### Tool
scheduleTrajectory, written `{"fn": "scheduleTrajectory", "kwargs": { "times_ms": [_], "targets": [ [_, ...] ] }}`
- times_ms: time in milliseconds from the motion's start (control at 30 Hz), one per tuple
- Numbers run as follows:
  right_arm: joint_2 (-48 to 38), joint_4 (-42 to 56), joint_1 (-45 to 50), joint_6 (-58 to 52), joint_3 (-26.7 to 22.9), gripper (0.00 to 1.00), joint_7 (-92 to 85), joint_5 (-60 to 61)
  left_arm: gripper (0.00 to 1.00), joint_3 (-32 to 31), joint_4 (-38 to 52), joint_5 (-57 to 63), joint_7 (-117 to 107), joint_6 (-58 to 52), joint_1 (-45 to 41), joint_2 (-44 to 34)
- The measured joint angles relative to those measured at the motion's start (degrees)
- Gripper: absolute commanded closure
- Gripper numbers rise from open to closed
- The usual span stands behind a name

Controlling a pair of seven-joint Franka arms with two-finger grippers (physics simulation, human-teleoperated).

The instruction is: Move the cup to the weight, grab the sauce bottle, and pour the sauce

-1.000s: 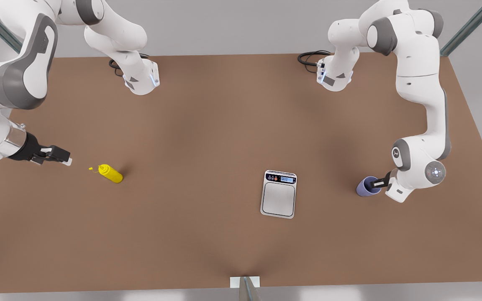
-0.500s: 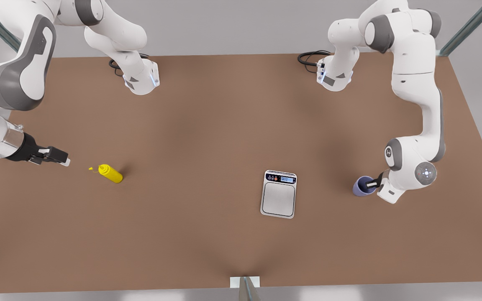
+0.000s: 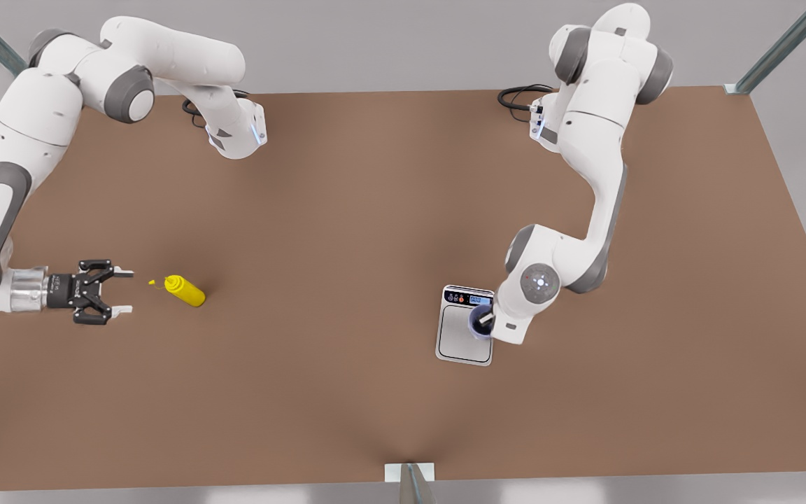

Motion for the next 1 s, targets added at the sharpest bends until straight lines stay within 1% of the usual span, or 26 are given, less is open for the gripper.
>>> {"fn": "scheduleTrajectory", "kwargs": {
  "times_ms": [100, 233, 300, 367, 400, 500, 567, 600, 633, 700, 767, 833, 1000],
  "targets": [
    [0.41, -2.69, -2.12, 0.09, 0.0, 0.0, -1.99, 0.26, 0.79, 0.0, 1.82, -1.38, -1.43, -0.03, -0.53, 1.31],
    [6.24, -2.2, -5.75, -2.77, 0.08, 0.0, -1.95, 5.33, 0.79, 0.0, 2.11, -3.18, -1.81, 0.78, -1.46, 2.24],
    [8.44, -2.1, -7.32, -3.49, 1.28, 0.0, -2.43, 7.5, 0.76, 0.0, 2.03, -3.64, -1.74, 0.88, -1.46, 2.48],
    [11.73, -1.63, -8.64, -5.15, 2.19, 0.0, -4.19, 8.92, 0.7, 0.0, 2.03, -4.1, -1.27, 0.92, -1.37, 2.7],
    [13.0, -1.52, -10.28, -5.27, 4.74, 0.0, -4.85, 9.22, 0.67, 0.0, 2.07, -4.43, -1.04, 0.94, -1.33, 2.71],
    [15.95, -0.68, -10.48, -5.71, 5.62, 0.0, -8.58, 9.32, 0.63, 0.0, 2.1, -5.9, -0.94, 1.1, -1.28, 2.97],
    [16.73, -0.75, -10.5, -5.71, 6.86, 0.0, -8.65, 9.32, 0.57, 0.0, 2.08, -6.64, -1.2, 1.1, -1.28, 3.06],
    [16.76, -0.86, -10.77, -5.71, 7.02, 0.0, -8.65, 9.28, 0.52, 0.0, 2.09, -6.87, -1.34, 1.1, -1.28, 3.06],
    [16.84, -0.87, -10.78, -5.71, 7.92, 0.0, -8.65, 9.32, 0.42, 0.0, 2.09, -7.06, -1.38, 1.02, -1.28, 3.06],
    [17.24, -0.87, -10.79, -5.71, 8.65, 0.0, -8.68, 9.32, 0.13, 0.0, 2.1, -7.3, -1.3, 1.01, -1.19, 3.04],
    [17.15, -0.79, -10.7, -5.71, 9.4, 0.0, -8.56, 9.1, 0.08, 0.0, 2.01, -7.41, -0.96, 1.01, -0.84, 2.97],
    [17.14, -0.78, -10.74, -6.04, 9.4, 0.0, -8.55, 8.58, 0.01, 0.0, 2.1, -7.42, -0.78, 0.58, -0.63, 2.67],
    [16.96, -0.6, -10.53, -8.53, 9.45, 0.0, -8.73, 6.59, 0.01, 0.53, 3.33, -7.28, -0.68, -0.58, -0.49, 1.14]
  ]
}}
